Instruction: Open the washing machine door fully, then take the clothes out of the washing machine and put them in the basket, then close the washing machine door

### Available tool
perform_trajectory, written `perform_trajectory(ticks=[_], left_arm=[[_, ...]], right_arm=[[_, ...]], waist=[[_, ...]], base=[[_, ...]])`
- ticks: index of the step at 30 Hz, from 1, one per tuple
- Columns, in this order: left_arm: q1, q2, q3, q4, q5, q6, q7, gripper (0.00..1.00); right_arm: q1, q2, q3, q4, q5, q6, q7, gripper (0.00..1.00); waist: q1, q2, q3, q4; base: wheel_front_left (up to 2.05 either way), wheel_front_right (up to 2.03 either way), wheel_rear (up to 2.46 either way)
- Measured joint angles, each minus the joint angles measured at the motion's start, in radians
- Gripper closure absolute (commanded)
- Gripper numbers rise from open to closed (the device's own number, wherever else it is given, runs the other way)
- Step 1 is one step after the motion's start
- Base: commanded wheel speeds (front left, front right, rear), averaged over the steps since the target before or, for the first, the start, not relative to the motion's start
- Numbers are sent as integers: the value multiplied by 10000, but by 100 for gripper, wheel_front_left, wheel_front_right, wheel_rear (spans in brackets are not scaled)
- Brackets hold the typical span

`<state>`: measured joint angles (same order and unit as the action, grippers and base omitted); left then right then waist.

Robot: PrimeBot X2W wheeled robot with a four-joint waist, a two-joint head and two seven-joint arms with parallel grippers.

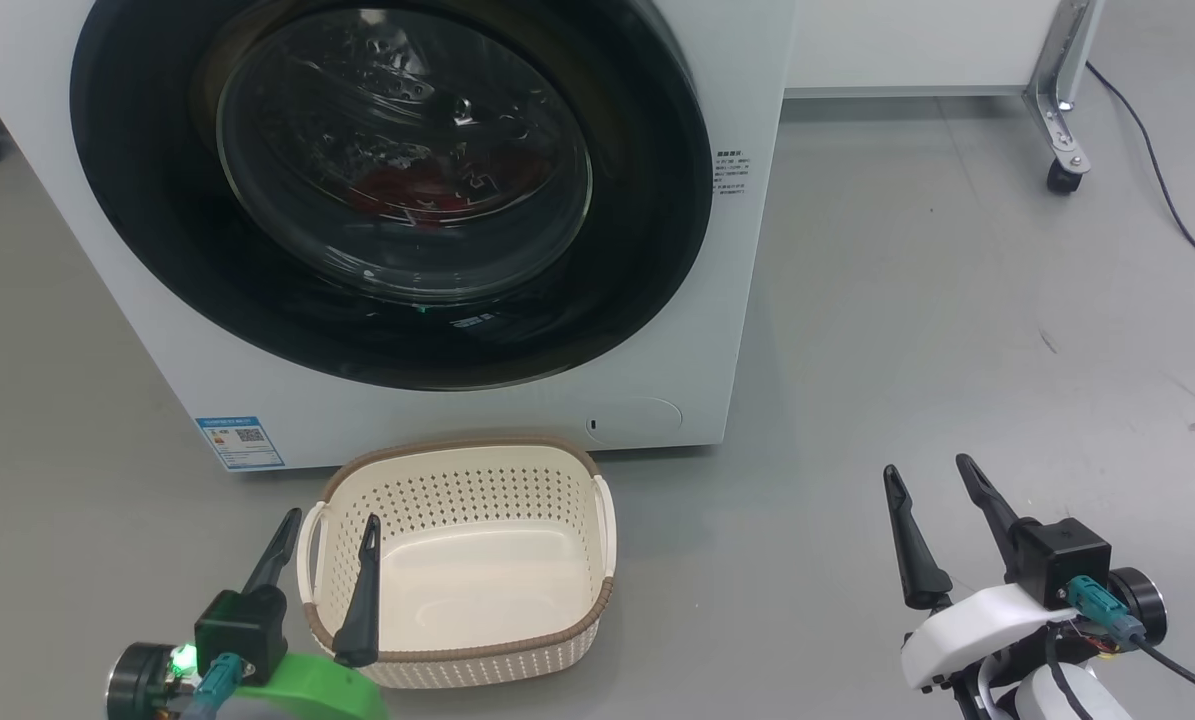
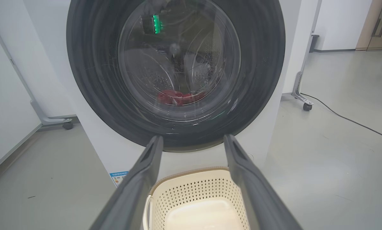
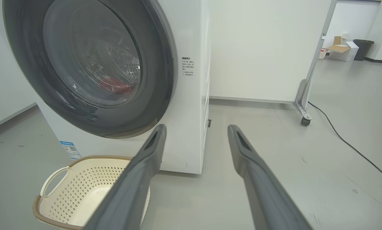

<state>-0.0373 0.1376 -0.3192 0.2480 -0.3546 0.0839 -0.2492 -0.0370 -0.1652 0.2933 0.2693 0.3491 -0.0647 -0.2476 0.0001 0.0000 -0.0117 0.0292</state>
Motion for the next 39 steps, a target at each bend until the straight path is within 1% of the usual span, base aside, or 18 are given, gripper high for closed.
perform_trajectory(ticks=[22, 24, 25, 26, 29, 34, 39], left_arm=[[146, -169, 165, 186, 58, 2, 0, 0], [146, -169, 186, 186, 58, 2, 0, 0], [146, -169, 194, 188, 59, 2, 0, 0], [146, -169, 199, 188, 59, 2, 0, 0], [146, -173, 213, 192, 88, -2, 0, 0], [146, -196, 261, 192, 119, -10, 0, 0], [146, -222, 268, 194, 134, -15, 0, 0]], right_arm=[[12, 180, -301, 79, -188, 23, 0, 0], [12, 190, -337, 81, -222, 65, 0, 0], [12, 211, -368, 81, -261, 102, 0, 54], [12, 236, -389, 84, -259, 109, 0, 100], [13, 278, -414, 127, -259, 142, 0, 100], [43, 387, -518, 215, -238, 291, 0, 100], [52, 570, -717, 324, 247, 468, 0, 100]], waist=[[0, 0, 51, 15], [0, 0, 57, 14], [0, 0, 61, 13], [0, 0, 66, 11], [0, 0, 76, 8], [0, 0, 83, 9], [0, 0, 94, 22]], base=[[0, 0, 0], [0, 0, 0], [0, 0, 0], [0, 0, 0], [0, 0, 0], [0, 0, 0], [0, 0, 0]])
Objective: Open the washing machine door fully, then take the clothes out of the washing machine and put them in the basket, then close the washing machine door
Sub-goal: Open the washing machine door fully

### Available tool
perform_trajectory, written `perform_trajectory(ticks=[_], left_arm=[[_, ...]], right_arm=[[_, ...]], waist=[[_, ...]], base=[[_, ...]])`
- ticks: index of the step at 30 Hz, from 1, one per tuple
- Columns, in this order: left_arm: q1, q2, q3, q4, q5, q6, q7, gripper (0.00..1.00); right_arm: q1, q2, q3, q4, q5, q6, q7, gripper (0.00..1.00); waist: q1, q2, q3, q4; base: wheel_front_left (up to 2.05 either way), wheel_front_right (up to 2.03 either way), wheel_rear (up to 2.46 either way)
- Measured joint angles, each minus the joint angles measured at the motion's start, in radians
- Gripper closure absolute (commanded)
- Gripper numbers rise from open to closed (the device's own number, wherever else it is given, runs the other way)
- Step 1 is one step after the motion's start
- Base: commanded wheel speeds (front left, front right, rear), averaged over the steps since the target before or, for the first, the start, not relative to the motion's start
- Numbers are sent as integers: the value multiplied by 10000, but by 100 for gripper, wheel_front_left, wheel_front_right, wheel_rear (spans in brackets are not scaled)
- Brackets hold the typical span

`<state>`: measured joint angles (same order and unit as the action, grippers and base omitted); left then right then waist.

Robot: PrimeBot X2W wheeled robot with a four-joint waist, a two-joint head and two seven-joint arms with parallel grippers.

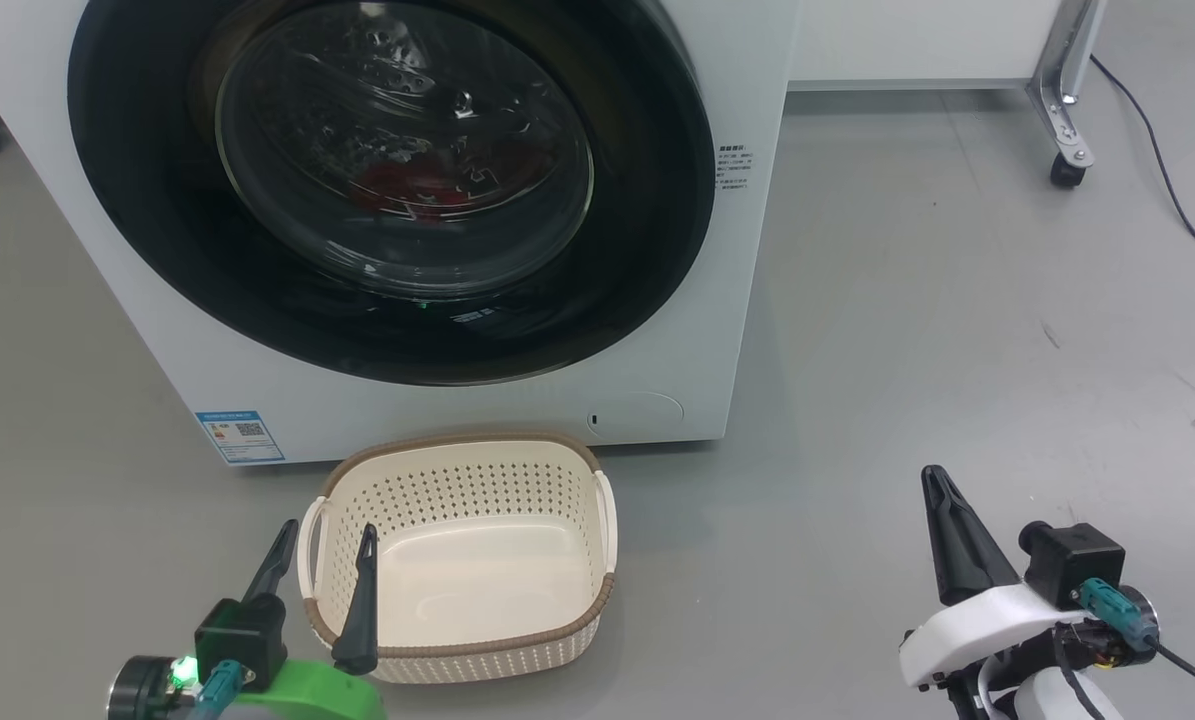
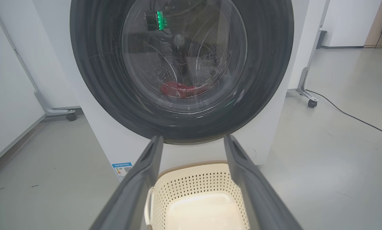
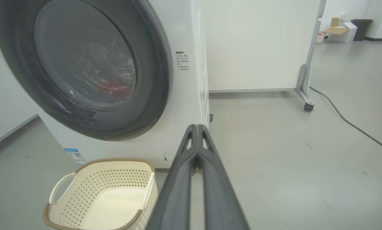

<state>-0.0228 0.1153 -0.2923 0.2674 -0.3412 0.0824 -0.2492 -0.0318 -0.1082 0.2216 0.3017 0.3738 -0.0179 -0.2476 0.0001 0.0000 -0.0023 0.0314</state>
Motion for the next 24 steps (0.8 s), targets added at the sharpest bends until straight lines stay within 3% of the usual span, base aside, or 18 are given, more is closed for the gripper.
perform_trajectory(ticks=[5, 14, 24], left_arm=[[-1, -46, -17, -31, 82, -81, 0, 0], [-65, -54, 17, -280, 155, -98, 0, 0], [-761, -123, 40, -614, 251, -276, -4, 0]], right_arm=[[7, 345, -422, 56, 984, 173, 0, 100], [-195, 625, -1053, -10, 3168, 844, 140, 100], [-1571, 639, -1856, -94, 6197, 1139, 1047, 100]], waist=[[0, 0, 72, 37], [0, 0, 562, 115], [0, 0, 1524, 244]], base=[[0, 0, 0], [0, 0, 0], [0, 0, 0]])
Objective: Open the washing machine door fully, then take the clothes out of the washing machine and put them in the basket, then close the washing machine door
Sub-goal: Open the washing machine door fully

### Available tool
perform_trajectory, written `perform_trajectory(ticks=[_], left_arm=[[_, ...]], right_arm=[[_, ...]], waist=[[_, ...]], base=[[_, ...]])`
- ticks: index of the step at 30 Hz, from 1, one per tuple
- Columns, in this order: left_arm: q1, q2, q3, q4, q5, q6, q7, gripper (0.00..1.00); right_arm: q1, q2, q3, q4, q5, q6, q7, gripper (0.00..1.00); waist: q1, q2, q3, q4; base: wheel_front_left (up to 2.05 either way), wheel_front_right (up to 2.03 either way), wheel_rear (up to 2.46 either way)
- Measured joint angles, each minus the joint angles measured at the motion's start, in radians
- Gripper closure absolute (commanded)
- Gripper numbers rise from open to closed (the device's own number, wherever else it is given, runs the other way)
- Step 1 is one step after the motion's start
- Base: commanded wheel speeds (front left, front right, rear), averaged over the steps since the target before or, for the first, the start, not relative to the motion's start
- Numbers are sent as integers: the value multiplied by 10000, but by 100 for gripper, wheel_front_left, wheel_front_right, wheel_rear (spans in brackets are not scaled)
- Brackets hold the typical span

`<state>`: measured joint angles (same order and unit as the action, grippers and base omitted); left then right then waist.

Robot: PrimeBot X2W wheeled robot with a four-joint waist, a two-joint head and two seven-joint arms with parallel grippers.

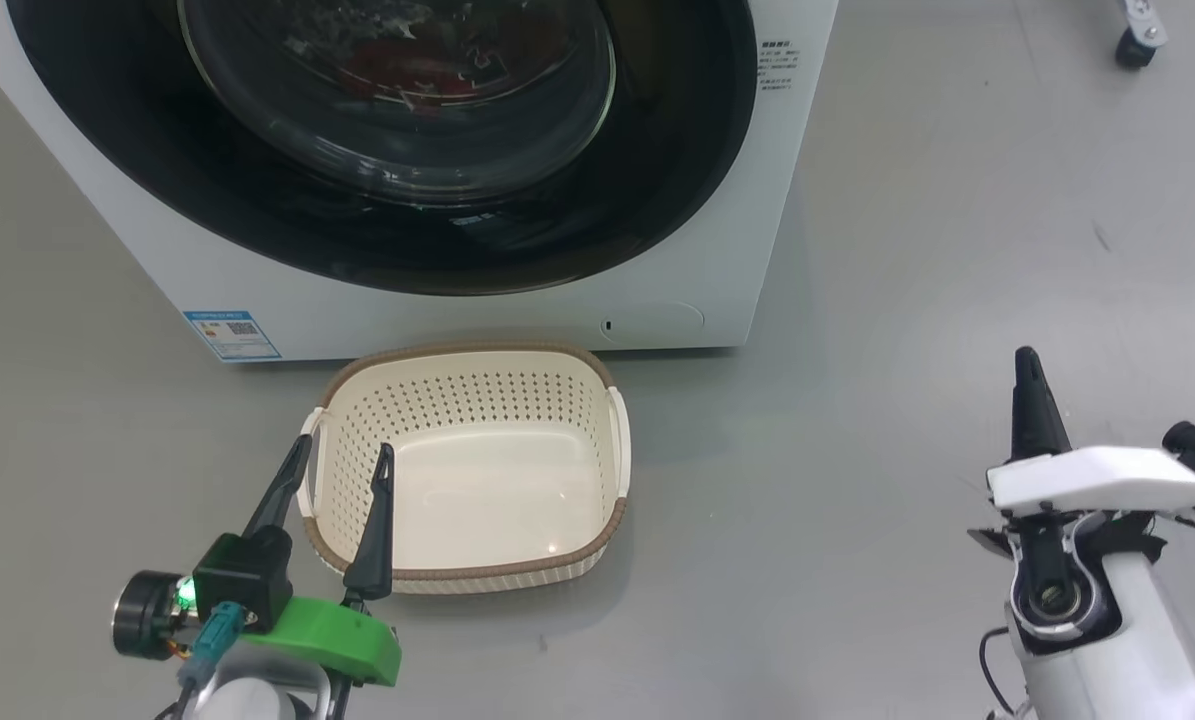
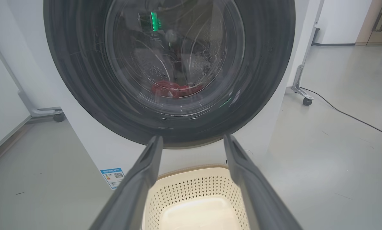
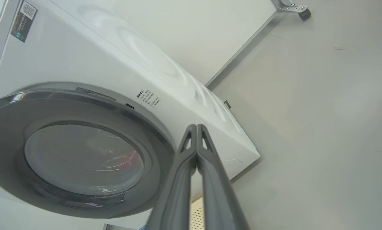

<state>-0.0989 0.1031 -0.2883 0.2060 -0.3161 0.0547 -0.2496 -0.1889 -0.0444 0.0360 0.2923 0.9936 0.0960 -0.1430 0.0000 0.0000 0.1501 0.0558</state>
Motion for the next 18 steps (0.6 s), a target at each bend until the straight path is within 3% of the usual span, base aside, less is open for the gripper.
perform_trajectory(ticks=[11, 18], left_arm=[[-736, -163, 8, -226, 23, -213, -25, 0], [-1173, -253, -21, -255, 27, -339, -25, 0]], right_arm=[[-2110, -21, -650, -4, 3586, 86, 1551, 100], [-3479, -63, -961, 96, 4936, 88, 2629, 100]], waist=[[0, 0, 1108, 327], [1, 0, 1760, 614]], base=[[0, 0, 0], [0, 0, 0]])
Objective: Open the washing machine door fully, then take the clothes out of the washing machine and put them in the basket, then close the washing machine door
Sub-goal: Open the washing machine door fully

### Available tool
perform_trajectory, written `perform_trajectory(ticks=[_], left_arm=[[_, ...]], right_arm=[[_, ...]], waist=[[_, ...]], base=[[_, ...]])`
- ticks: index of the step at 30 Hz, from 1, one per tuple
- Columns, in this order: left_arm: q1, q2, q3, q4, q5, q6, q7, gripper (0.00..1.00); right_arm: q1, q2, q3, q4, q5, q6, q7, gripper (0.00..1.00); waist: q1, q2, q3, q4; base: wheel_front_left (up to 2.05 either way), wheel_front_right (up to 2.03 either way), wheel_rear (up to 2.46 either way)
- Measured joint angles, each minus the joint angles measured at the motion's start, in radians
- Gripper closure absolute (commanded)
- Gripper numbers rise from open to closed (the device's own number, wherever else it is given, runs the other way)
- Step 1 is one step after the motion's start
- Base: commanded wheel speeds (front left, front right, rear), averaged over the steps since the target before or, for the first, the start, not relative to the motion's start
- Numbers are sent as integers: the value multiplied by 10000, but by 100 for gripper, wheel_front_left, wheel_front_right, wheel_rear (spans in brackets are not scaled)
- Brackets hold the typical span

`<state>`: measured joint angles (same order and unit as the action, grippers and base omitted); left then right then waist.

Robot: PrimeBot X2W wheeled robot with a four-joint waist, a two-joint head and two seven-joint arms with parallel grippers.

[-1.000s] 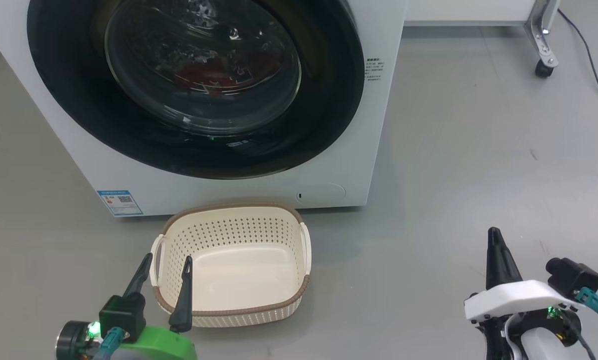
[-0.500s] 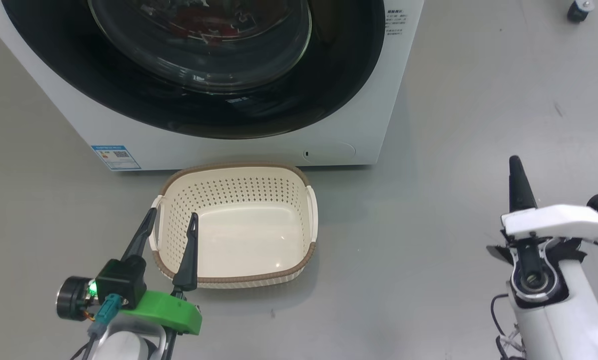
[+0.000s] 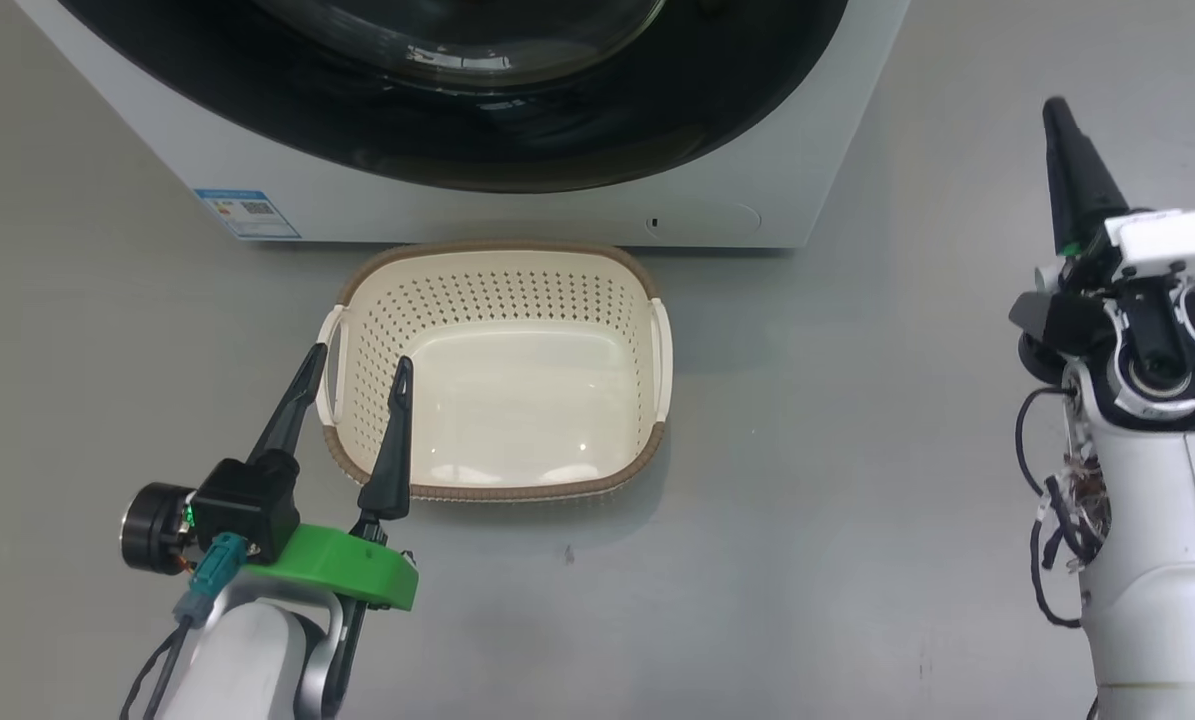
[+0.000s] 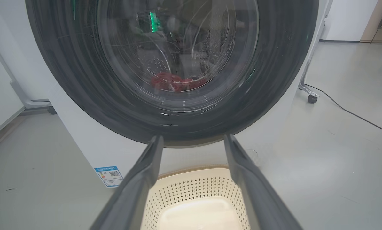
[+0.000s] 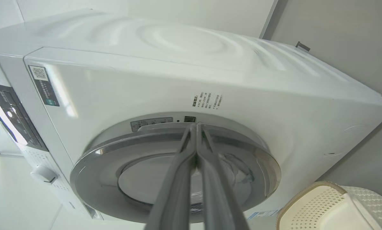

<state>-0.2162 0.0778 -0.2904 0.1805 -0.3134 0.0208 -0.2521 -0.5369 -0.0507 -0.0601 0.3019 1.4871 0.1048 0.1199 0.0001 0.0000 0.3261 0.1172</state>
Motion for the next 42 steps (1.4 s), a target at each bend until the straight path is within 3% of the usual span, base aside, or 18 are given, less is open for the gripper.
perform_trajectory(ticks=[16, 34, 42], left_arm=[[-559, -203, -36, 157, 90, -276, 0, 0], [-1015, -339, -316, 278, 265, -625, -2, 0], [-1127, -382, -265, 280, 265, -629, -2, 0]], right_arm=[[-2815, -546, -84, 639, 809, -291, 1628, 100], [-5321, -1588, 663, 1868, 399, -1593, 2874, 100], [-6005, -1701, 895, 2332, 309, -1707, 3244, 100]], waist=[[0, 0, 977, 801], [-1, 0, 1491, 1480], [0, 0, 1761, 1712]], base=[[0, 0, 0], [0, 0, 0], [0, 0, 0]])
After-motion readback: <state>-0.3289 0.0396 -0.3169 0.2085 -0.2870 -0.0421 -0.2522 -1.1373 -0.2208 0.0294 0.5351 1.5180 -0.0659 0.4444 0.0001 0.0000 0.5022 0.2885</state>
